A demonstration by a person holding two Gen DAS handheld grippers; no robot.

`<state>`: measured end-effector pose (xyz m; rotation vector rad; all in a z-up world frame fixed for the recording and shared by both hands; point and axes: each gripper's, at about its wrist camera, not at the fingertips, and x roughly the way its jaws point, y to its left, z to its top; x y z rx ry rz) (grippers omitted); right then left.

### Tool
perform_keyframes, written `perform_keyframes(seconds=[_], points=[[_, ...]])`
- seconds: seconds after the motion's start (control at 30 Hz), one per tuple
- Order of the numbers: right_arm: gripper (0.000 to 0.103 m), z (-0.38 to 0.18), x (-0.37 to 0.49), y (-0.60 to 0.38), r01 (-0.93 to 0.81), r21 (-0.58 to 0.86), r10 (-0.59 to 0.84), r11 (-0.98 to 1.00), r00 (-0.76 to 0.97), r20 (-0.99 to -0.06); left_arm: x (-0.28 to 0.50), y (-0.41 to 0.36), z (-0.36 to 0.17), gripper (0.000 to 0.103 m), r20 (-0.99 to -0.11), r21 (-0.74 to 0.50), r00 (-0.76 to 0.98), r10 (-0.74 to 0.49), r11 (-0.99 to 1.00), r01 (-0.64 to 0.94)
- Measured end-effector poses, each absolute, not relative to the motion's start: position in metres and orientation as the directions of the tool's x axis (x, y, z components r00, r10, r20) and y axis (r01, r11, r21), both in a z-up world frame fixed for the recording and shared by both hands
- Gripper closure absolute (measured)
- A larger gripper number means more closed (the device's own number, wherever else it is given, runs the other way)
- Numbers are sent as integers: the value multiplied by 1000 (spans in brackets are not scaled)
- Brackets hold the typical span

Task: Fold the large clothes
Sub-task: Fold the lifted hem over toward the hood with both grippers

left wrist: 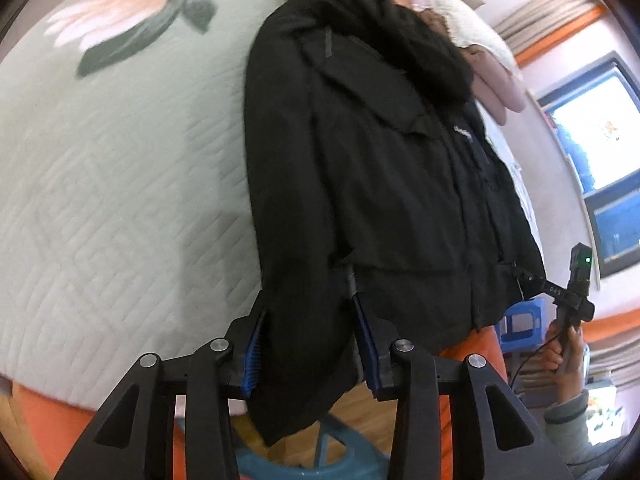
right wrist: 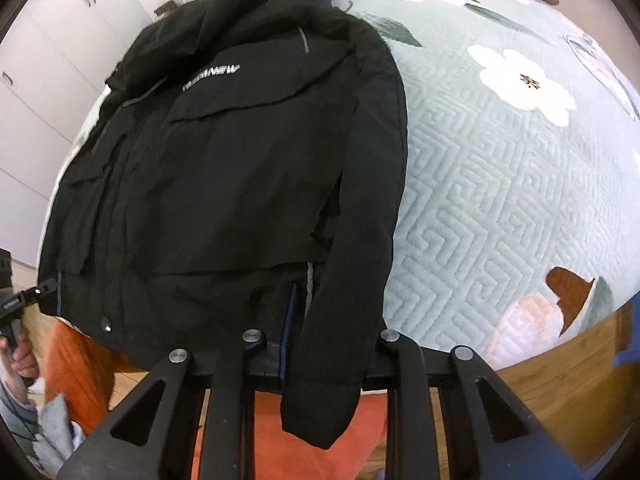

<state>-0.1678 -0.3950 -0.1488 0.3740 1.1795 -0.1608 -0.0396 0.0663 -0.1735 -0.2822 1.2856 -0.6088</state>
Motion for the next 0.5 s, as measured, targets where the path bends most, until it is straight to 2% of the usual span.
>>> perform_keyframes(seconds=[0.13,0.17,0.2,0.23,0.27,0.37,0.5], points=[[76,-155,-164,-394,326,194,66,925,366,-928,-45,77,-176,62,-793,-544,168,-585,805,237],[76,-154,-164,-395,333,201,67,921,373,-925,-45,77,-176,69,-789,-547,173,-589,803,236],[77,-153,-164,-395,340,204,64,918,380,-923,-46,77,-175,94,-786,-547,179,-591,801,242],[84,-151,-162,-393,348,200,52,916,392,-919,-47,75,-171,94,-773,-559,186,-607,790,254],[86,-143,-164,-393,355,195,32,914,417,-909,-49,73,-163,94,-760,-556,214,-614,784,275],[88,-110,-168,-393,358,218,11,908,499,-867,-52,68,-129,95,-708,-570,265,-654,752,332],[88,-56,-159,-403,325,281,35,903,597,-801,-34,72,-77,95,-593,-623,334,-732,681,386]])
